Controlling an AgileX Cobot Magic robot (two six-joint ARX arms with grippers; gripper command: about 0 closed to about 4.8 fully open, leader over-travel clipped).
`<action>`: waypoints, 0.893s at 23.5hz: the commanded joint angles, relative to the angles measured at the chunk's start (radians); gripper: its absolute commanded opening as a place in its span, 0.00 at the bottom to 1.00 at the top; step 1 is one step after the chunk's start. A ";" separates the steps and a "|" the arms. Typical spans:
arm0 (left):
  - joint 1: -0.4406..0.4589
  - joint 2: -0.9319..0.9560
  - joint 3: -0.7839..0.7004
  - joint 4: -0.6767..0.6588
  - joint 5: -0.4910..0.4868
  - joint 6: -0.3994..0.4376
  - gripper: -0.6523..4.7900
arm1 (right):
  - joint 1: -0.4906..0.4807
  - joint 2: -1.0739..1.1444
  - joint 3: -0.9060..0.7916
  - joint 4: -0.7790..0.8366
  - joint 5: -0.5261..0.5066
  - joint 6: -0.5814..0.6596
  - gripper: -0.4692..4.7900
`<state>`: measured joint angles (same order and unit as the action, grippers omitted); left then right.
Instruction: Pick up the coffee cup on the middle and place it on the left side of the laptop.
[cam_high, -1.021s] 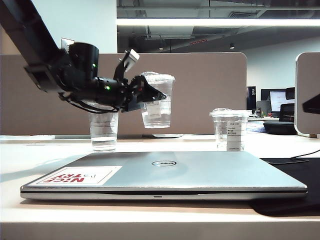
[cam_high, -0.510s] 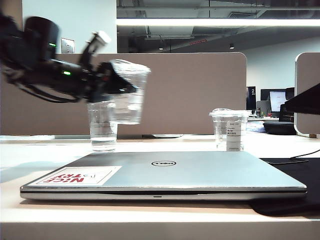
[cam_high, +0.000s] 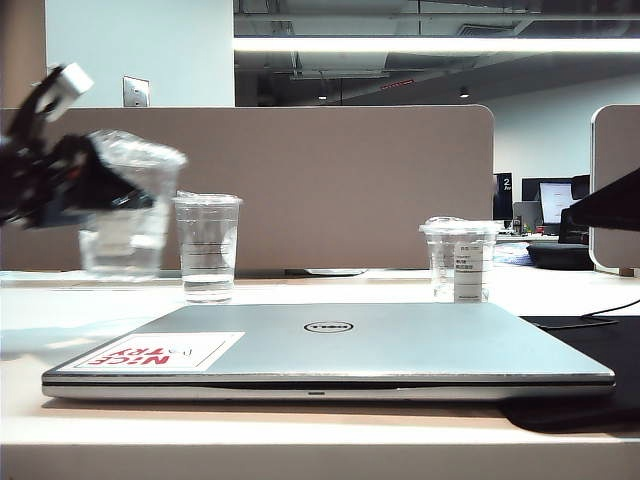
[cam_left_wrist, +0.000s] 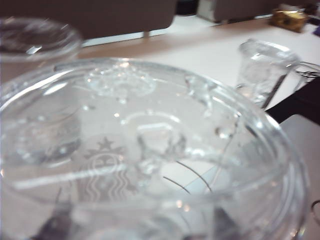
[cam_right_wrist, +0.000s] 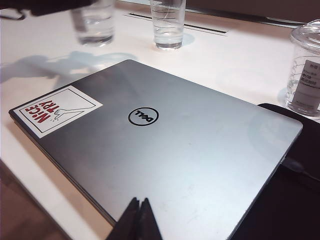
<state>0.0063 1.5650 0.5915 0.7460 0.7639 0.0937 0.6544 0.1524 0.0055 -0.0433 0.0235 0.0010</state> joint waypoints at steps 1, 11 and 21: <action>0.051 -0.003 -0.071 0.106 0.002 -0.003 0.75 | 0.001 0.002 -0.004 0.017 0.000 0.002 0.08; 0.076 0.000 -0.161 0.116 -0.021 0.037 0.75 | 0.019 0.040 -0.004 0.018 0.003 0.002 0.08; 0.076 0.097 -0.165 0.132 -0.048 0.036 0.75 | 0.099 0.063 -0.004 0.018 0.001 0.002 0.08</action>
<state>0.0834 1.6489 0.4282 0.8833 0.7151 0.1310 0.7536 0.2161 0.0051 -0.0433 0.0235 0.0010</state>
